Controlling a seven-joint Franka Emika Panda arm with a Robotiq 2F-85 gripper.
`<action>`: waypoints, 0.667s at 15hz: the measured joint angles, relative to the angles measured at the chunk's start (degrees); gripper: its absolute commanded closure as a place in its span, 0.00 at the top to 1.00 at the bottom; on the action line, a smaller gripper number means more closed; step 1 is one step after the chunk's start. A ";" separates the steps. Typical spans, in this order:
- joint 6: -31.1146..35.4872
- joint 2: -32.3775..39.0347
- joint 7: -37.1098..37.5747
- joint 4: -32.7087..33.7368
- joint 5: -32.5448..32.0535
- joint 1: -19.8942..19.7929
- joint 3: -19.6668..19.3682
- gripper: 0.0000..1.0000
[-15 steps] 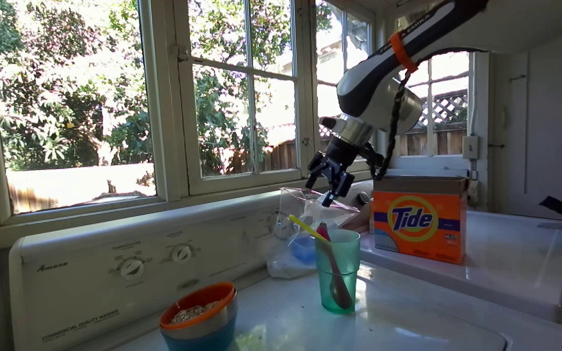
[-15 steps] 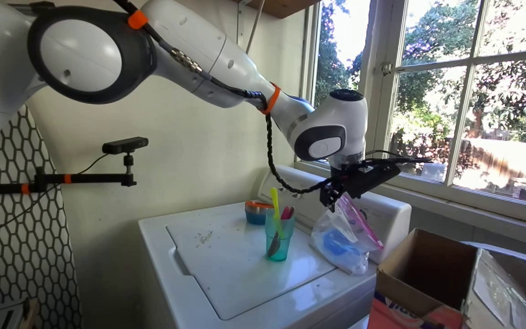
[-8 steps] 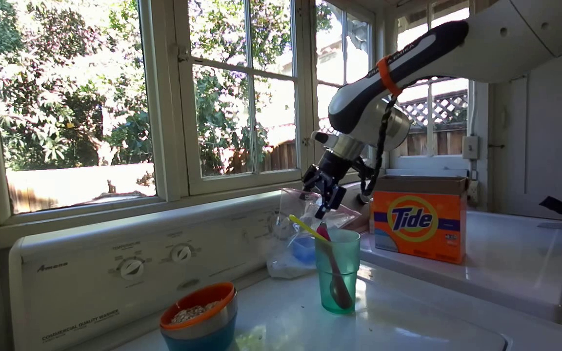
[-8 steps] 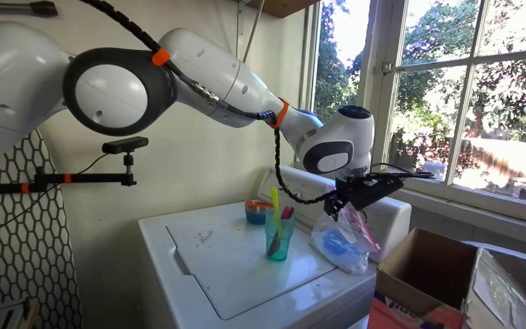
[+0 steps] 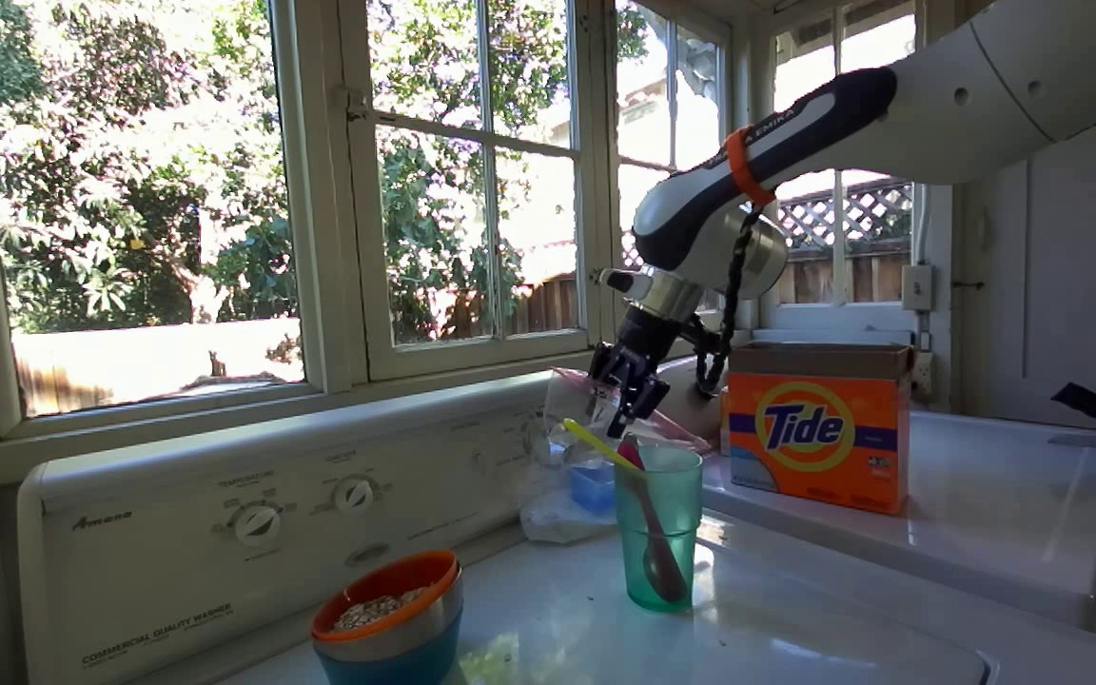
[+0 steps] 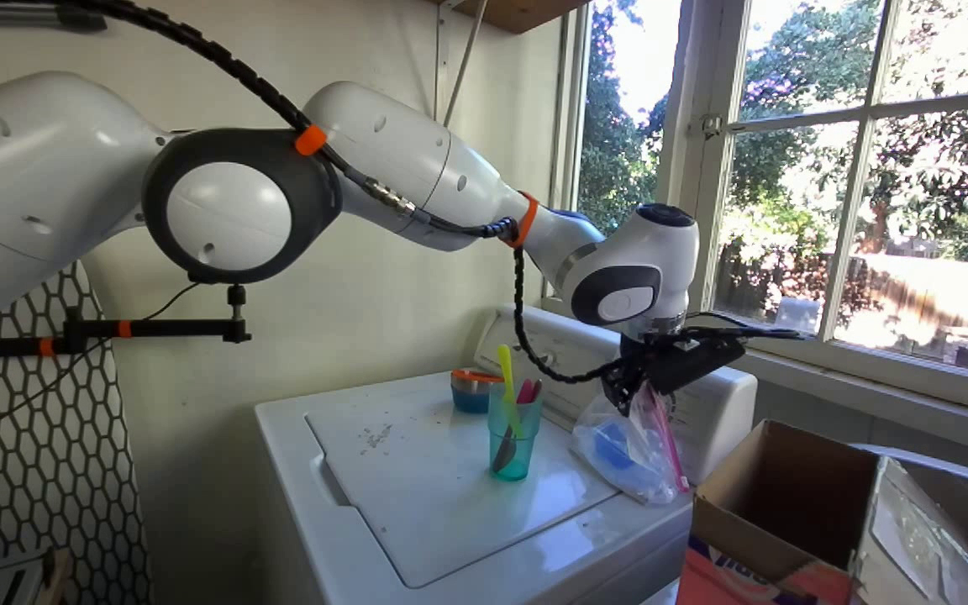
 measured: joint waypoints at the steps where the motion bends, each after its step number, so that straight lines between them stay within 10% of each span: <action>1: -1.42 0.08 0.00 0.47 -0.43 0.02 -0.16 0.19; 4: -5.03 0.17 -0.03 1.87 -1.18 0.02 -0.38 0.01; 10: -5.97 -0.38 -0.46 3.70 -1.81 -0.02 -0.50 0.01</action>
